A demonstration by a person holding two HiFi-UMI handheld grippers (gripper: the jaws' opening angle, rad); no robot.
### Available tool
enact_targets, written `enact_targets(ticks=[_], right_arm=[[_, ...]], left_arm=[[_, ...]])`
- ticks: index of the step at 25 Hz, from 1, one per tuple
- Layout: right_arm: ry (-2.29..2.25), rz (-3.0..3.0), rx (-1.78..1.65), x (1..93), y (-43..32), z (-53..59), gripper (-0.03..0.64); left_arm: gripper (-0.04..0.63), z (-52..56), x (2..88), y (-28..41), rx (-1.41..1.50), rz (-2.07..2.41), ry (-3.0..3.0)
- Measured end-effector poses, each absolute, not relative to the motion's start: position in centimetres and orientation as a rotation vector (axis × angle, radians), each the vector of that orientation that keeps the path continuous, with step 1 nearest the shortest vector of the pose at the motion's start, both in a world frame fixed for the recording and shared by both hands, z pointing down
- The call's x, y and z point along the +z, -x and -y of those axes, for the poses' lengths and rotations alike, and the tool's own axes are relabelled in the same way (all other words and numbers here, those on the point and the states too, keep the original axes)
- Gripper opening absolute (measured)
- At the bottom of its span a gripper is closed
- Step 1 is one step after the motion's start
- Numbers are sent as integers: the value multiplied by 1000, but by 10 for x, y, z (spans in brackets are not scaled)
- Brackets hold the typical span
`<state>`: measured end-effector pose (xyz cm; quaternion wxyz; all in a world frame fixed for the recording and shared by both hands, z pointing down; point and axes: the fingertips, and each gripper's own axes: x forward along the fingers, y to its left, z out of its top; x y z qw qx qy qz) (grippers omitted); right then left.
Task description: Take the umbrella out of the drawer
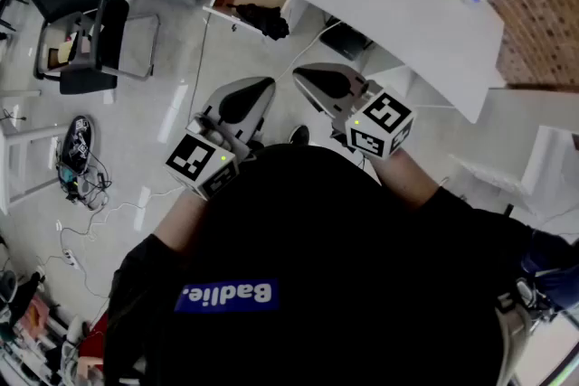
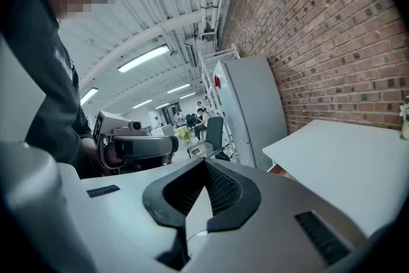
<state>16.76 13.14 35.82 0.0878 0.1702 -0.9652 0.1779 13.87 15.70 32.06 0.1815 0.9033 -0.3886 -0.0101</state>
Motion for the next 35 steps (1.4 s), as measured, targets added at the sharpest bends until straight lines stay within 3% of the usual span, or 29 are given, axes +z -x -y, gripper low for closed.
enact_targets(ticks=[23,35], right_arm=[[-546,2907,566,354,-189,-139,29],[-639,2795,576,389,-173,-95,31]], left_arm=[[0,-175,307,-154,-14,1154,-2580],[0,-142,319,-115,-59,1191,-2548]])
